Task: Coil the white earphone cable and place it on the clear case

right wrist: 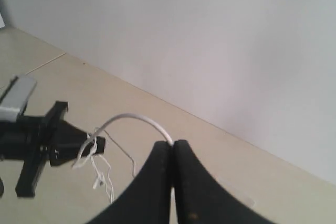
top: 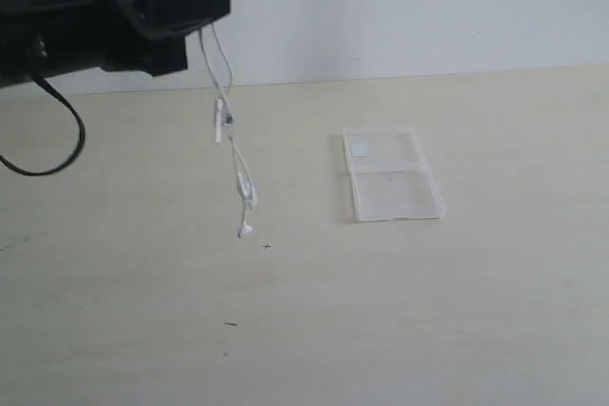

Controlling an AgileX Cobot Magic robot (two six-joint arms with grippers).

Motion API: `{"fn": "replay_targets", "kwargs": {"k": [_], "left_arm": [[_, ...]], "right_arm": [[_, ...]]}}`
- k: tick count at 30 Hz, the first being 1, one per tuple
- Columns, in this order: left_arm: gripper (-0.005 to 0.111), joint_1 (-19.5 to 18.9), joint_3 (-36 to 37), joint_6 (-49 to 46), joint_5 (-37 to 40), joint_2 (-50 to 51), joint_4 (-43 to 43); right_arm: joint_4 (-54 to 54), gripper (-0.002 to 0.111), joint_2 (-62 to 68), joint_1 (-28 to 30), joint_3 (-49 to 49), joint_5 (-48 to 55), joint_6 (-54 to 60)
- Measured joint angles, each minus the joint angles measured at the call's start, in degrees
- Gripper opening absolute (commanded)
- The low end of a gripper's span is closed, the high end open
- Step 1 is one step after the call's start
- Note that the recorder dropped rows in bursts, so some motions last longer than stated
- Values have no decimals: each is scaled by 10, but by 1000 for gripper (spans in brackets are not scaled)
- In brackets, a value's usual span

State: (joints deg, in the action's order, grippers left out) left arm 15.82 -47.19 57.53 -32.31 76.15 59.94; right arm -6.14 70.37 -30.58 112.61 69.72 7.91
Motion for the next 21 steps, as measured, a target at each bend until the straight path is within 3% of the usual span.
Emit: {"fn": "replay_targets", "kwargs": {"k": [3, 10, 15, 21], "left_arm": [[0, -20, -6, 43, 35, -37, 41], [0, -21, -13, 147, 30, -82, 133], [0, -21, -18, 216, 12, -86, 194], [0, -21, -34, 271, -15, -86, 229]], "right_arm": [[2, 0, -55, 0, -95, 0, -10], [-11, 0, -149, 0, -413, -3, -55], [-64, 0, -143, 0, -624, -181, -47], [-71, 0, -112, 0, -737, -392, -44]]}}
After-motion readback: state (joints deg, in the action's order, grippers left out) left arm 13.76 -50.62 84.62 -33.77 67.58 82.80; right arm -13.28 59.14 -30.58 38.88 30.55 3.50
